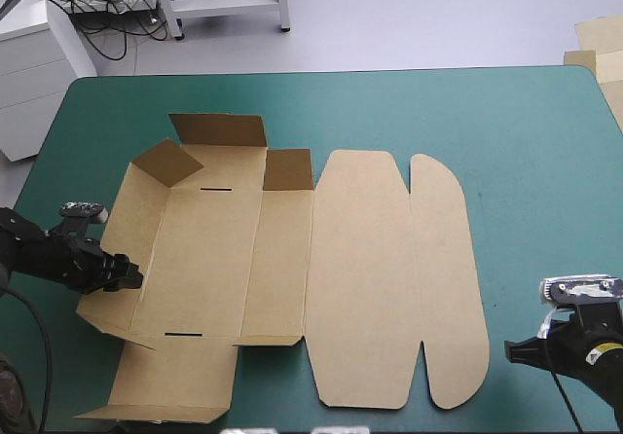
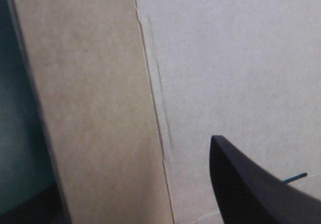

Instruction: Fold the box

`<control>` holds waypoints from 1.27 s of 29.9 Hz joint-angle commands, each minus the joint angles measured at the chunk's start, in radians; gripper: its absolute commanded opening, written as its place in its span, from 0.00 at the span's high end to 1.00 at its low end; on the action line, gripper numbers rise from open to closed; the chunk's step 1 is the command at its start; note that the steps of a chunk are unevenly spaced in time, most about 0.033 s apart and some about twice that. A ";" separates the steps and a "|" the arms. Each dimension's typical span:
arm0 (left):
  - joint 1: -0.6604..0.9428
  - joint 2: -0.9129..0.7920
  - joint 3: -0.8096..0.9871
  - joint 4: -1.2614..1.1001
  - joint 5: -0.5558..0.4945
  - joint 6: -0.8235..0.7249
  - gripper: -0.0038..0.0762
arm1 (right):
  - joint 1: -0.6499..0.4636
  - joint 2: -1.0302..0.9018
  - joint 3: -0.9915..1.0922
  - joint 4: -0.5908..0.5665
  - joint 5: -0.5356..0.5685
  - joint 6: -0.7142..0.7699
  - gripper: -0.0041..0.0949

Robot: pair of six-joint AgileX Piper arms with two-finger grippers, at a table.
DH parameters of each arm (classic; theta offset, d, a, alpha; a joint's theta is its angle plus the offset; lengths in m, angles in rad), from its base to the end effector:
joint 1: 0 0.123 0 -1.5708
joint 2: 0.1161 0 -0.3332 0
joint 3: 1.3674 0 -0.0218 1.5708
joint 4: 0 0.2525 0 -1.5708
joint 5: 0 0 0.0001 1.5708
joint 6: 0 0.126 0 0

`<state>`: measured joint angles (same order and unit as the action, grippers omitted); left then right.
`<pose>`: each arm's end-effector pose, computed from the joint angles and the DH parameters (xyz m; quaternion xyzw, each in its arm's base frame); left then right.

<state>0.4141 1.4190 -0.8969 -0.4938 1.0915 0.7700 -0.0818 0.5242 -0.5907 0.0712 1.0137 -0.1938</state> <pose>0.2387 0.0470 0.2556 0.0655 0.9732 -0.1700 0.1403 0.0615 0.0026 0.2870 -0.0453 0.9358 -0.0132 0.3493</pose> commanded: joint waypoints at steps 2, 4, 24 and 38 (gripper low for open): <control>-0.009 -0.025 -0.021 -0.049 0.000 -0.012 0.47 | -0.008 0.009 -0.027 0.007 -0.045 -0.015 0.98; -0.009 -0.025 -0.021 -0.056 -0.005 -0.035 0.47 | -0.008 0.009 -0.025 0.007 -0.045 -0.016 0.98; -0.009 -0.024 -0.021 -0.049 -0.044 -0.141 0.96 | -0.008 0.009 -0.021 0.009 -0.049 -0.020 0.98; -0.024 -0.024 -0.048 0.028 -0.106 -0.157 0.96 | -0.008 0.009 -0.021 0.009 -0.047 -0.022 0.98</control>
<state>0.4068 1.4190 -0.8988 -0.4745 1.0236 0.6225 -0.0818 0.5242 -0.5861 0.0744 1.0138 -0.2084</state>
